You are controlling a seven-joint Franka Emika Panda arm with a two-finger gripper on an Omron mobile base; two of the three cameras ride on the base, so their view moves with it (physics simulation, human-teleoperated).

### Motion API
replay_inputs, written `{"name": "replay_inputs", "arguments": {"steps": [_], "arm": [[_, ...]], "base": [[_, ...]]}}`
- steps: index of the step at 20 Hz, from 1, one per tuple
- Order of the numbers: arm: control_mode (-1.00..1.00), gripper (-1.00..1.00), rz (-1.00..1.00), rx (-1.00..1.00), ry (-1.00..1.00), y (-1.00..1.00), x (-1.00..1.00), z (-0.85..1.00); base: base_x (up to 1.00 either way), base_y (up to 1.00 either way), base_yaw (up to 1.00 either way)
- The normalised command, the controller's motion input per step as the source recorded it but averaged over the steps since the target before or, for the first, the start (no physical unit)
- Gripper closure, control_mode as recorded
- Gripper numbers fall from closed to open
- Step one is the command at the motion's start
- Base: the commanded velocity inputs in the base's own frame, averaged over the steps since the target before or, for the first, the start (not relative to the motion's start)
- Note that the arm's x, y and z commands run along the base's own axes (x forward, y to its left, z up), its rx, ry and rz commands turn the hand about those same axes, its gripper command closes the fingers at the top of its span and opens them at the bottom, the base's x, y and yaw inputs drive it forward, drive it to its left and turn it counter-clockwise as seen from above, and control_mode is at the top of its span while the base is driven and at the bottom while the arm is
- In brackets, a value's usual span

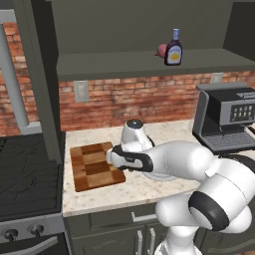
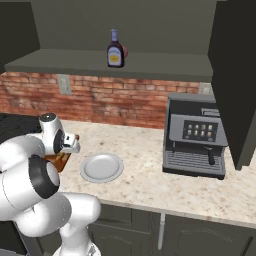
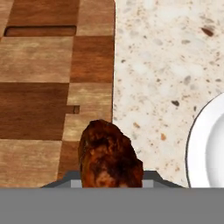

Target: Pick the chicken drumstick from the plate and place it on the cutting board. Then pick the condiment bottle from the cabinet and place it next to the cutting board.

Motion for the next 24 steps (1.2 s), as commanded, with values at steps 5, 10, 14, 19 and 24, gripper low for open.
{"name": "replay_inputs", "arguments": {"steps": [5, 10, 14, 19, 24], "arm": [[-1.00, 1.00, 0.00, 0.00, 0.00, 0.35, 0.00, 0.00], [-1.00, 1.00, 0.00, 0.00, 0.00, 0.31, 0.00, 0.00], [-1.00, 1.00, 0.00, 0.00, 0.00, 0.20, 0.00, -0.02], [-1.00, 1.00, 0.00, 0.00, 0.00, 0.12, 0.06, -0.10], [-1.00, 1.00, 0.00, 0.00, 0.00, 0.14, 0.09, -0.13]], "base": [[0.00, 0.00, 0.00], [0.00, 0.00, 0.00], [0.00, 0.00, 0.00], [0.00, 0.00, 0.00], [0.00, 0.00, 0.00]]}}
